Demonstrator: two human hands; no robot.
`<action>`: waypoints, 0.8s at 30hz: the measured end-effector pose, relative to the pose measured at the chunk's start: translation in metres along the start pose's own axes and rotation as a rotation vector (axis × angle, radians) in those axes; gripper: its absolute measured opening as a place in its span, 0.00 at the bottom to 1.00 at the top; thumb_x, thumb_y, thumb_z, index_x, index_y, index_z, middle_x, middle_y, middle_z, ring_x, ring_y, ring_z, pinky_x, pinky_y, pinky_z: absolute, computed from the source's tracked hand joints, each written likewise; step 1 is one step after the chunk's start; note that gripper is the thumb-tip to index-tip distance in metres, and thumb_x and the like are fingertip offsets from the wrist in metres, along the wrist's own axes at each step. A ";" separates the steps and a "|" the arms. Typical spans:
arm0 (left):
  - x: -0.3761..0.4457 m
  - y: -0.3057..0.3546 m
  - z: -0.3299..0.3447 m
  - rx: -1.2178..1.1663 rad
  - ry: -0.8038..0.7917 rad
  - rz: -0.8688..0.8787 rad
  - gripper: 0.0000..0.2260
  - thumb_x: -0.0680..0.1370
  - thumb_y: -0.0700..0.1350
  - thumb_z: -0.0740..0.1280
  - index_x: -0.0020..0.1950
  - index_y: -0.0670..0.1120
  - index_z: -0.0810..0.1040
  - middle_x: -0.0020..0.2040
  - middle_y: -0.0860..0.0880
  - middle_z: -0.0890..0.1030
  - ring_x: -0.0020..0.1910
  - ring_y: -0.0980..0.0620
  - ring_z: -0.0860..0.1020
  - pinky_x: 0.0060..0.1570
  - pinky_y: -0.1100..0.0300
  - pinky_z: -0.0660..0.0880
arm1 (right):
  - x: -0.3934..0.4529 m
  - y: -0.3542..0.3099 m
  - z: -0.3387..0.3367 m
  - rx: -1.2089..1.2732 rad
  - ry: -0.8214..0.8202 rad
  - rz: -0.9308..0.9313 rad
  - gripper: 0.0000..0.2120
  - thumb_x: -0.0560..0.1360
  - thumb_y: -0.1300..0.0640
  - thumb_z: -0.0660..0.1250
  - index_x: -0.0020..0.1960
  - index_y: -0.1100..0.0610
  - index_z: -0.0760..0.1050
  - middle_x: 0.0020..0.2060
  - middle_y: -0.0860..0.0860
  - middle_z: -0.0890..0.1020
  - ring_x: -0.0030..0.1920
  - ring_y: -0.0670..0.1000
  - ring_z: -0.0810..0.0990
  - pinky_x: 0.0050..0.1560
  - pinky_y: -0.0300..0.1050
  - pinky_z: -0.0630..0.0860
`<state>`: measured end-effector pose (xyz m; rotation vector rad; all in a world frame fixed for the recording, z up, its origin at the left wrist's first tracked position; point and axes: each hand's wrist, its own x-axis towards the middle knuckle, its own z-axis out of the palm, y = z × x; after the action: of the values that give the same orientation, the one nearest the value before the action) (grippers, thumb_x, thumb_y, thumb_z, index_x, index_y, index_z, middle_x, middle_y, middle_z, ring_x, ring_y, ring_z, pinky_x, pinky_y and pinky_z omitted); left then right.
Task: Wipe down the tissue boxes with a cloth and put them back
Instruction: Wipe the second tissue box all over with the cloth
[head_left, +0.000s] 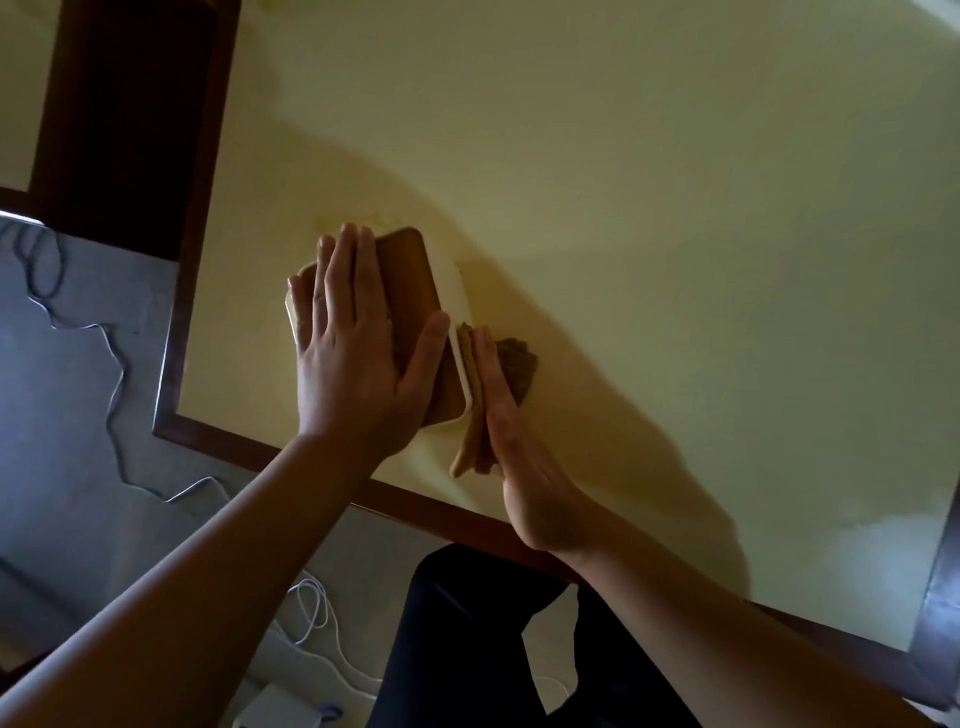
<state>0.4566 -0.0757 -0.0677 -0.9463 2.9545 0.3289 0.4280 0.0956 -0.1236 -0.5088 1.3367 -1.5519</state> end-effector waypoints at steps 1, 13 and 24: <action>0.000 -0.001 0.000 -0.003 -0.004 0.017 0.39 0.83 0.66 0.52 0.85 0.42 0.48 0.85 0.43 0.52 0.84 0.47 0.46 0.82 0.40 0.44 | -0.003 0.002 0.000 0.000 -0.010 0.004 0.28 0.87 0.46 0.44 0.85 0.43 0.40 0.86 0.44 0.43 0.85 0.47 0.42 0.84 0.63 0.44; 0.002 0.001 -0.001 0.007 0.001 0.042 0.39 0.83 0.65 0.54 0.85 0.42 0.51 0.84 0.44 0.55 0.84 0.46 0.48 0.81 0.39 0.48 | 0.117 -0.027 -0.021 -0.090 0.033 -0.055 0.28 0.88 0.47 0.44 0.85 0.54 0.46 0.86 0.51 0.48 0.85 0.46 0.43 0.85 0.55 0.43; 0.002 0.003 -0.001 0.019 -0.017 0.038 0.39 0.83 0.65 0.51 0.85 0.41 0.49 0.85 0.43 0.53 0.84 0.46 0.47 0.81 0.39 0.47 | 0.054 -0.012 -0.011 -0.065 0.021 -0.114 0.26 0.89 0.52 0.46 0.85 0.48 0.43 0.86 0.44 0.43 0.85 0.47 0.41 0.84 0.63 0.44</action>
<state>0.4531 -0.0747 -0.0663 -0.8822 2.9581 0.3070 0.3914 0.0537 -0.1311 -0.6193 1.3987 -1.6141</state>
